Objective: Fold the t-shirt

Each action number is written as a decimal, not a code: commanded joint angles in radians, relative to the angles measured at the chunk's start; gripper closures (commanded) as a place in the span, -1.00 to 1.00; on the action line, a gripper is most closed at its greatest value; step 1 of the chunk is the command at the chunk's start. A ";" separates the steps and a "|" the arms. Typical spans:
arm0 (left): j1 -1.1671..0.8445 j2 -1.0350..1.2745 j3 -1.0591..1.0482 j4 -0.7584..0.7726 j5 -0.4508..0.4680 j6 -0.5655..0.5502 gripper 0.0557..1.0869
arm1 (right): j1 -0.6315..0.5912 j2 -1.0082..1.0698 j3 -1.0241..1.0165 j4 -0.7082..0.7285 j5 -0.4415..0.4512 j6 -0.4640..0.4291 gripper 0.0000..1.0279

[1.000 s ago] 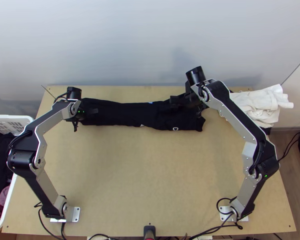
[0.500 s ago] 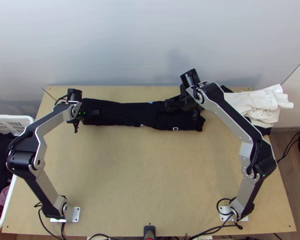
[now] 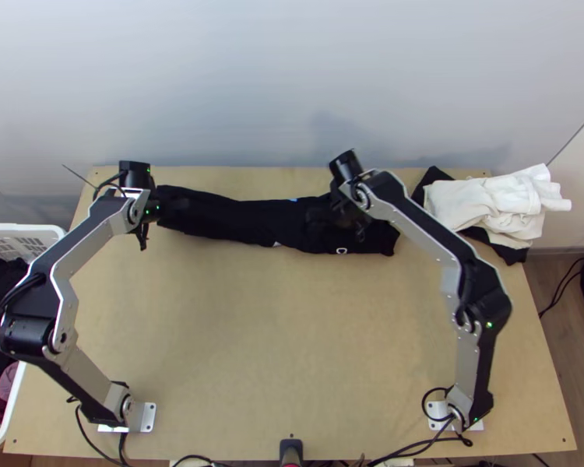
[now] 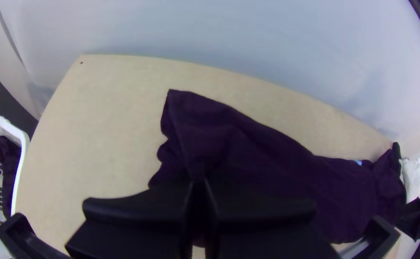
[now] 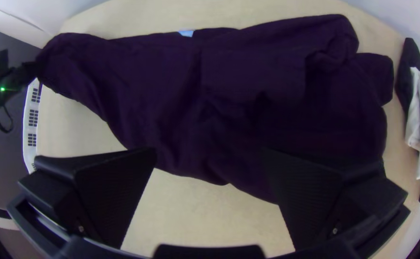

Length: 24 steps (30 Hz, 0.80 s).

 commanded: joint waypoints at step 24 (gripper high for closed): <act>-0.384 -0.075 0.270 -0.038 0.010 -0.089 0.93 | -0.019 0.016 -0.046 0.015 -0.003 0.025 -0.93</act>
